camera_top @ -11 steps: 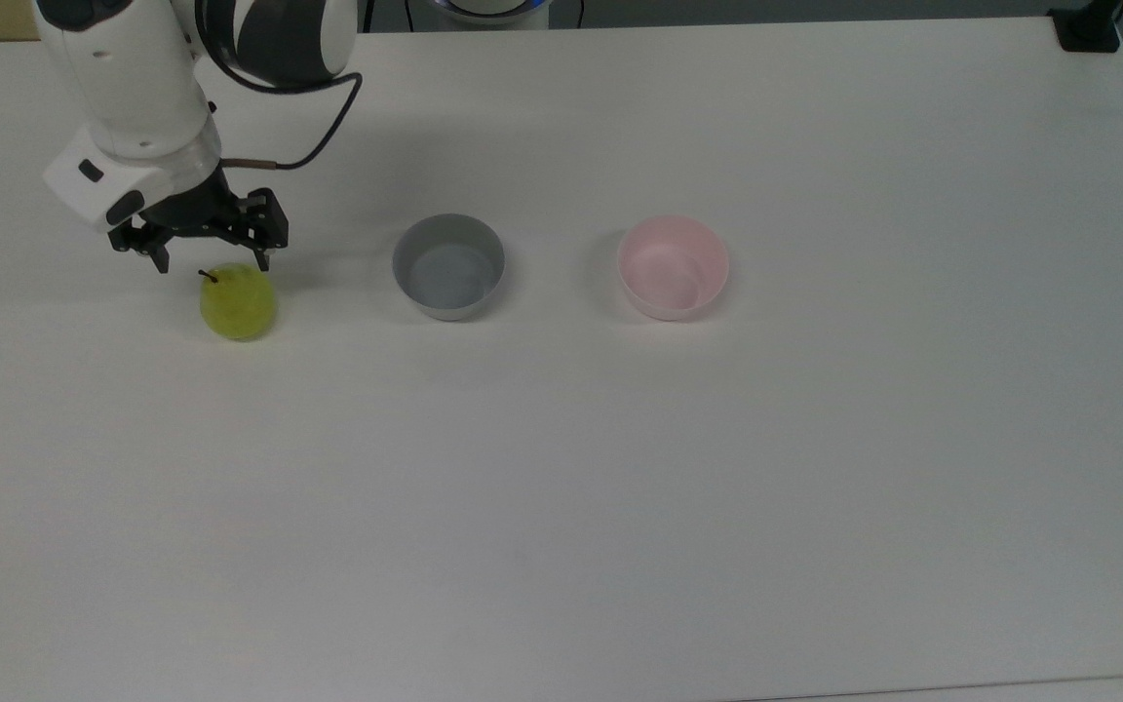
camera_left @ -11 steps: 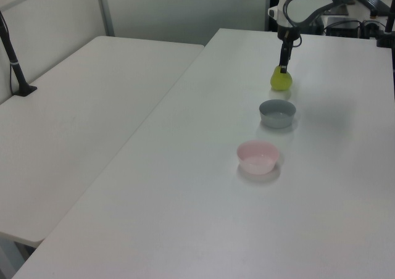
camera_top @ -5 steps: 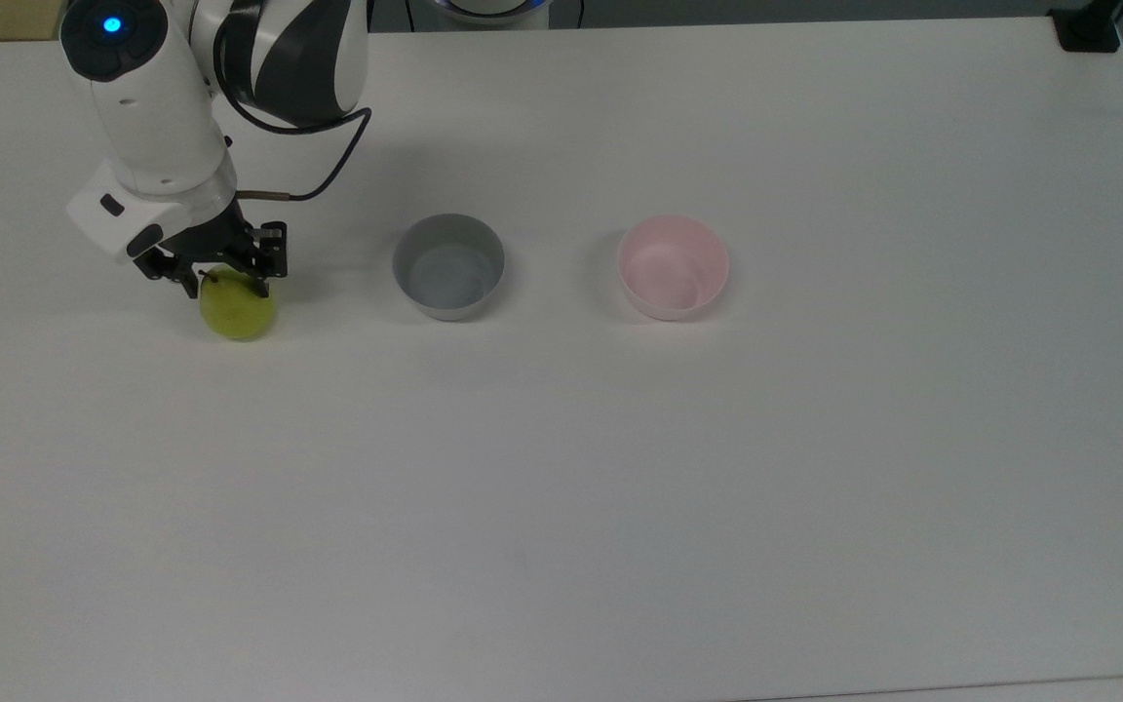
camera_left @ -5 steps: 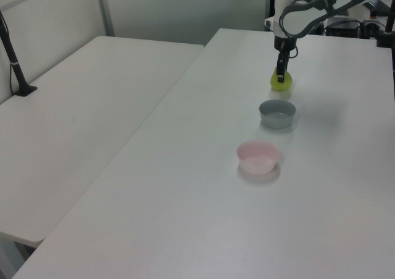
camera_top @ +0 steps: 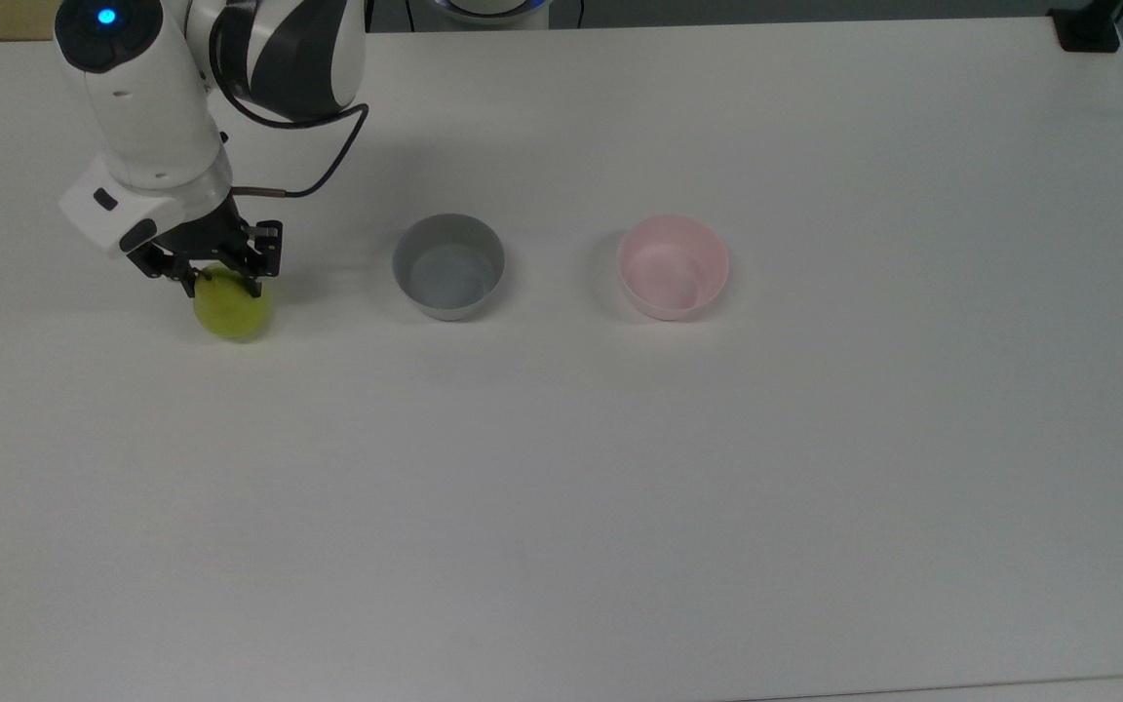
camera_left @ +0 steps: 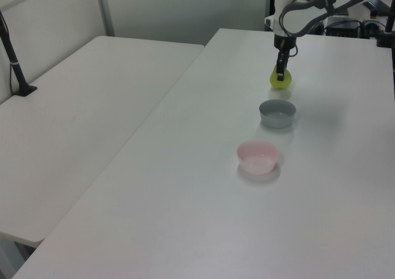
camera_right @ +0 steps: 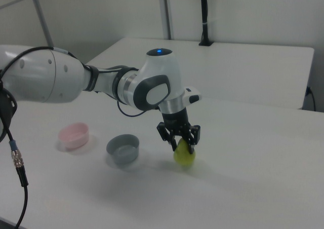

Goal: Place the pear in the bowl
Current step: 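Lift the grasped pear up off the table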

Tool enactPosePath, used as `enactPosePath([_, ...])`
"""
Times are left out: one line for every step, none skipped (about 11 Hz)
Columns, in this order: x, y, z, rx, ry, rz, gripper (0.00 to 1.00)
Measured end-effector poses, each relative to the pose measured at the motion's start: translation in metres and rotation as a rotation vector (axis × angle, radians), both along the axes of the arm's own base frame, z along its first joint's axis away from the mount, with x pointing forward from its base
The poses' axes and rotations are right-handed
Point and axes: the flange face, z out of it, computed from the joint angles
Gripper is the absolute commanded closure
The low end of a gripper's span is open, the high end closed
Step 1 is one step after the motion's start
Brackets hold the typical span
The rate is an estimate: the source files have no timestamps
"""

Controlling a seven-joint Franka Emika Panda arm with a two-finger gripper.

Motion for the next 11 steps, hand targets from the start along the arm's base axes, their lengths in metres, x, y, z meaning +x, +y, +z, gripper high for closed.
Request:
enactPosePath([-0.001, 0.0, 0.01, 0.005, 0.013, -0.002, 1.0])
enactPosePath([-0.001, 0.002, 0.027, 0.014, 0.034, -0.005, 1.0])
enactPosePath([-0.003, 0.004, 0.047, 0.021, 0.046, -0.006, 1.0])
enactPosePath([-0.005, 0.006, 0.068, 0.026, 0.045, -0.007, 1.0])
enactPosePath([-0.009, 0.009, 0.086, 0.032, 0.047, -0.006, 1.0])
enactPosePath([-0.012, 0.015, 0.1, 0.041, 0.06, 0.0, 1.0])
enactPosePath([-0.013, 0.022, 0.114, 0.051, 0.083, 0.007, 1.0])
enactPosePath([-0.014, 0.029, 0.136, 0.06, 0.105, 0.013, 1.0])
enactPosePath([-0.016, 0.036, 0.15, 0.069, 0.124, 0.019, 1.0])
enactPosePath([-0.016, 0.046, 0.163, 0.078, 0.14, 0.033, 1.0])
enactPosePath([-0.017, 0.055, 0.173, 0.089, 0.146, 0.04, 1.0])
